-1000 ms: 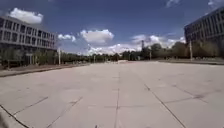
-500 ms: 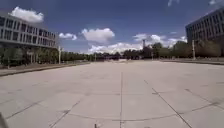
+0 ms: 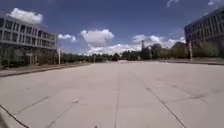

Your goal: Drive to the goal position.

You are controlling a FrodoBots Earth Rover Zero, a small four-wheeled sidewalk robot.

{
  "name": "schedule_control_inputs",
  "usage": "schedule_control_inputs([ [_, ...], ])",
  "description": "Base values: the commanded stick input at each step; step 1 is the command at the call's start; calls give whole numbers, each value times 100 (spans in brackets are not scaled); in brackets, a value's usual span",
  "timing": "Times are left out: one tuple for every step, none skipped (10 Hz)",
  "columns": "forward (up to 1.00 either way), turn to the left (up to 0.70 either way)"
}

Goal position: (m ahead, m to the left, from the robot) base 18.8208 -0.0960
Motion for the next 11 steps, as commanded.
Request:
schedule_control_inputs([
  [70, 0],
  [70, 0],
  [70, 0],
  [70, 0],
  [70, 0],
  [70, 0],
  [70, 0],
  [70, 0],
  [70, 0],
  [70, 0],
  [70, 0],
])
